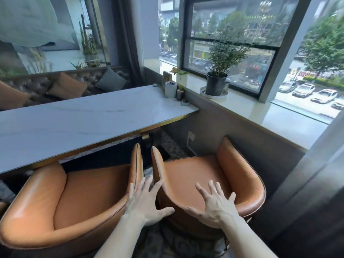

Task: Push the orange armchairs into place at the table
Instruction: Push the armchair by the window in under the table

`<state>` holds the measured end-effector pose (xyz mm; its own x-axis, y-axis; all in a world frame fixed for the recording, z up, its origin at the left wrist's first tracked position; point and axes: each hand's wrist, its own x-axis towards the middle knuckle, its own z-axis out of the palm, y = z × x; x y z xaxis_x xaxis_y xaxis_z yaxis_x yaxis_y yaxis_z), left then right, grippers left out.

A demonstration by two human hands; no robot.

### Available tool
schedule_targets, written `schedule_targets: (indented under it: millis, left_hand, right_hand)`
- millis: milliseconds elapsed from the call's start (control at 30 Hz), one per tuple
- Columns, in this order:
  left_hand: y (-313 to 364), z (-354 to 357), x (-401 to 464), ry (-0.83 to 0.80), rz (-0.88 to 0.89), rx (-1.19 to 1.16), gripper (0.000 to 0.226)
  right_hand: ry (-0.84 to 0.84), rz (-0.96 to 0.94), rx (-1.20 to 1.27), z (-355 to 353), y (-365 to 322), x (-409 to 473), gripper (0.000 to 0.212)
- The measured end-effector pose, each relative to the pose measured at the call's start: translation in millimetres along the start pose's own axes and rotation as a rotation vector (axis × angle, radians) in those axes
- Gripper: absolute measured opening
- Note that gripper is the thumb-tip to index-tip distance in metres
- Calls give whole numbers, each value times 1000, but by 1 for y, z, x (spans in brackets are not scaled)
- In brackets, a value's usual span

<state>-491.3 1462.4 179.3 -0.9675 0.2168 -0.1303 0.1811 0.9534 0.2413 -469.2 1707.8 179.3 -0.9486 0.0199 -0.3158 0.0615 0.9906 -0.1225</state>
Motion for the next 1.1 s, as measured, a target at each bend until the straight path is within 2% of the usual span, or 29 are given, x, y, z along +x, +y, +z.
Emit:
schedule_targets:
  millis: [100, 234, 567, 834, 967, 1101]
  left_hand:
    - [30, 14, 32, 38, 34, 8, 104]
    - [64, 38, 84, 71, 52, -10, 107]
    - [121, 77, 162, 25, 57, -31, 107]
    - [149, 102, 176, -9, -54, -24, 109]
    - [169, 114, 168, -45, -162, -42, 112]
    - [204, 134, 155, -74, -237, -58, 113]
  right_hand:
    - [9, 39, 8, -5, 33, 16, 106]
    - [17, 88, -35, -11, 75, 49, 110]
    - [-26, 87, -51, -23, 147, 116, 119]
    - [-116, -14, -87, -8, 193, 152, 125]
    - [-135, -106, -97, -5, 226, 166, 115]
    - [-153, -189, -101, 9, 268, 170, 114]
